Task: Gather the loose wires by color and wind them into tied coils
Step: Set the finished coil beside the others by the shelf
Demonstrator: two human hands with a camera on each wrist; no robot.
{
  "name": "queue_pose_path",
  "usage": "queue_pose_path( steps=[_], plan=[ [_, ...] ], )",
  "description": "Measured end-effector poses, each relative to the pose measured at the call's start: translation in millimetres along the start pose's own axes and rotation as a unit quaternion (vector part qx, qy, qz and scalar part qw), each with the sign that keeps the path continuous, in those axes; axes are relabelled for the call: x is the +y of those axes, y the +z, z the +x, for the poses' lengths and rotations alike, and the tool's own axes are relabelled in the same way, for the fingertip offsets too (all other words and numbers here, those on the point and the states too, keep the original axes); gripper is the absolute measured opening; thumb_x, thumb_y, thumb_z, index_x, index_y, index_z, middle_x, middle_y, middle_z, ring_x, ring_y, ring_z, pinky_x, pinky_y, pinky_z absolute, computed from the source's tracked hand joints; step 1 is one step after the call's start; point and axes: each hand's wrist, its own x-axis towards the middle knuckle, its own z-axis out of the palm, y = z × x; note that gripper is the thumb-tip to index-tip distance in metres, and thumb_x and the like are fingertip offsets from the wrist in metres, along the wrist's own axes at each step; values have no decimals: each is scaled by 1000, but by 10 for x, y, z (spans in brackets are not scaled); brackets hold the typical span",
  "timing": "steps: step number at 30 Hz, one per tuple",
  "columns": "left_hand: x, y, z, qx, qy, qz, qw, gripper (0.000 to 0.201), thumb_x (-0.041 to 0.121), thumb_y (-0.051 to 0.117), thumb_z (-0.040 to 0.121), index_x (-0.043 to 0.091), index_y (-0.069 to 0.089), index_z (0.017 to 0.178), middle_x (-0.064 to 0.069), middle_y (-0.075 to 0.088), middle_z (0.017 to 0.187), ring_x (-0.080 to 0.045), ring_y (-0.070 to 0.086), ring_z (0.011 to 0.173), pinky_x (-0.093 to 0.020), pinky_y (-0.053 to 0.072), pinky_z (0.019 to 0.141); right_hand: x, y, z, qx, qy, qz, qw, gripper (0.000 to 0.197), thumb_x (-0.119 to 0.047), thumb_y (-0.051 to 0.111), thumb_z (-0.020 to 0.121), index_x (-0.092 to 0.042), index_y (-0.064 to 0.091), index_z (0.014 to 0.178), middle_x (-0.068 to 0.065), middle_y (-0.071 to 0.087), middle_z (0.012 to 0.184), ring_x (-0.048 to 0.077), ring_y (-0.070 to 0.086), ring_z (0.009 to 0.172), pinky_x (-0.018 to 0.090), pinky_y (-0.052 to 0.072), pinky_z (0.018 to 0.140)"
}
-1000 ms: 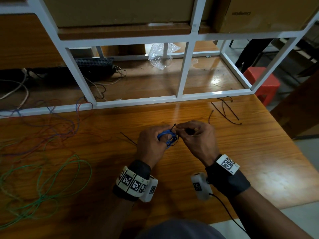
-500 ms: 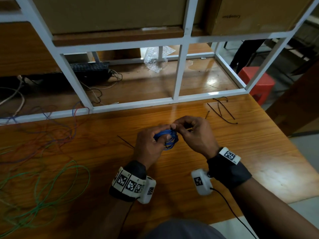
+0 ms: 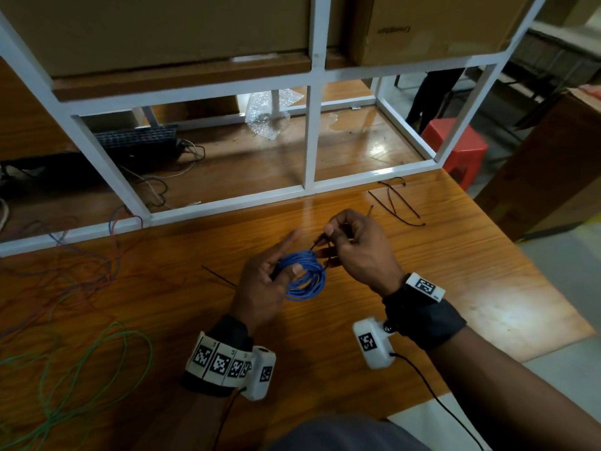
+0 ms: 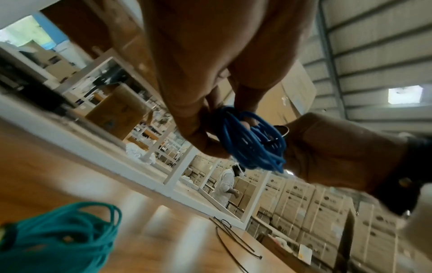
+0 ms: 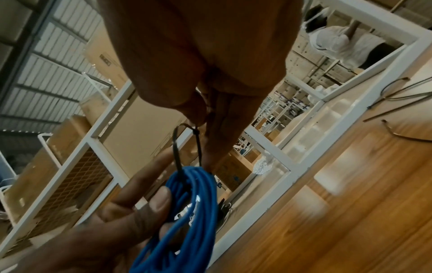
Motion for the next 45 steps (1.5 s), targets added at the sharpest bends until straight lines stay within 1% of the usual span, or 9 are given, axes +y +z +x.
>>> queue_pose_path(
  steps=[7,11,14,18,24,31,34,37,45],
  plan=[
    [179,14,7,-112,-6,8,994,57,4,54,100,29,41,149,35,46,132,15,54,114,-20,56,86,-85,0,-72,-4,6,-1,1000,8,-14,62,103,-8,63,98,10,76,94,21,79,78,46,65,67],
    [218,52,16,-121,-15,-11,992,55,6,53,101,40,43,144,38,46,134,-4,63,113,-29,60,80,-94,-27,-93,0,-16,-9,1000,10,-15,63,102,-9,62,94,12,66,107,20,79,78,33,62,62],
    [214,100,5,-110,-12,-19,994,57,8,55,101,43,44,144,32,49,139,-9,62,118,-37,62,79,-105,-43,-82,-5,-3,20,1000,10,-16,65,102,-10,62,95,15,63,107,25,78,80,39,63,65],
    [230,178,-6,-95,-2,-1,995,61,7,56,100,48,40,143,36,59,99,-1,67,92,-26,60,72,-101,-63,-100,5,-7,7,1000,12,-17,66,101,-8,64,95,12,65,98,23,77,77,35,61,60],
    [183,197,17,-92,20,39,995,51,13,56,100,46,51,138,17,51,143,-10,55,128,-39,61,84,-47,-163,-72,46,1,-45,998,14,-23,70,99,-13,65,90,8,70,95,20,74,80,42,60,64],
    [191,258,-28,-81,3,17,997,37,11,56,100,41,62,121,6,61,122,-4,67,87,-15,53,65,-94,-424,69,93,4,-41,995,14,-24,66,100,-13,64,93,9,73,93,29,72,90,52,62,74],
    [165,268,-30,-75,1,35,997,35,12,55,101,41,60,121,6,64,113,-3,65,71,-19,52,61,-57,-438,91,77,20,24,997,12,-21,58,105,-11,60,100,9,75,99,22,74,98,47,62,78],
    [104,275,-12,-71,-8,53,996,36,14,54,101,44,61,119,6,65,110,-10,65,65,-32,57,62,-42,-361,93,61,58,100,991,12,-19,48,110,-11,53,103,10,78,97,24,76,96,45,60,82],
    [81,284,-62,-101,-33,37,994,28,8,54,101,26,70,116,8,69,107,1,62,63,-17,48,58,23,-277,200,76,145,245,956,18,-13,43,111,-9,52,95,5,65,74,23,76,78,43,62,76]
  ],
)
